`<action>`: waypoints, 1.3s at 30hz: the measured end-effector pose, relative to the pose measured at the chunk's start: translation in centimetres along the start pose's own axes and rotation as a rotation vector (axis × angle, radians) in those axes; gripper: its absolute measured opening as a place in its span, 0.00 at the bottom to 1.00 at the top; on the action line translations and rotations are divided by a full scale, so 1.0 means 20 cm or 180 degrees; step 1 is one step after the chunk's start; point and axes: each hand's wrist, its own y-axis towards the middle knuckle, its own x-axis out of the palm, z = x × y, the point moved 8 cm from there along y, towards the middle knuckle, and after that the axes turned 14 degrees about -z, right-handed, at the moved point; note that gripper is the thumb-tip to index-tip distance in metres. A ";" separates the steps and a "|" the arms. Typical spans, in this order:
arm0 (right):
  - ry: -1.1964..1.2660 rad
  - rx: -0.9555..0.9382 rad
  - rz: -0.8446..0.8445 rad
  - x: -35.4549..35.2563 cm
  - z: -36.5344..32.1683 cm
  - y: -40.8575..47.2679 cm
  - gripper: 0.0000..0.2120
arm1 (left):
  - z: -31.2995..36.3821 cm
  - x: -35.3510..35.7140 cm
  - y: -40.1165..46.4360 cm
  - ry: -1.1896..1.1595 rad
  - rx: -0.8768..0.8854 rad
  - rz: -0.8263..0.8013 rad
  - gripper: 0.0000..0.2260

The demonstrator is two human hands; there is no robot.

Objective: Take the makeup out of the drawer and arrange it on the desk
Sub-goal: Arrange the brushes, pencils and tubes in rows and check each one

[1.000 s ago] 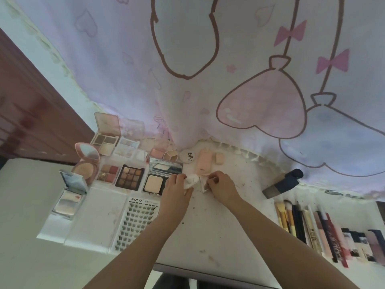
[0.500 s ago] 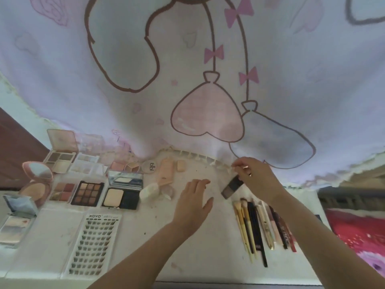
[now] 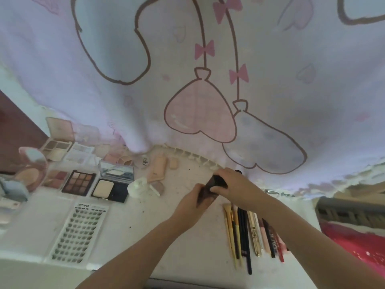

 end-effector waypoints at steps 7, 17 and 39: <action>0.0519 -0.0485 -0.0787 0.08 -0.37 0.03 0.12 | 0.01 -0.30 -0.38 -0.0301 0.0048 -0.0157 0.04; 0.0617 -0.0552 -0.0844 0.14 -0.62 0.01 0.06 | -0.07 -0.54 -0.75 0.0210 -0.0057 -0.0405 0.02; 0.1328 0.0329 0.0159 0.78 -0.50 0.37 0.12 | -0.54 -0.74 -0.87 0.0104 -0.0751 0.1210 0.12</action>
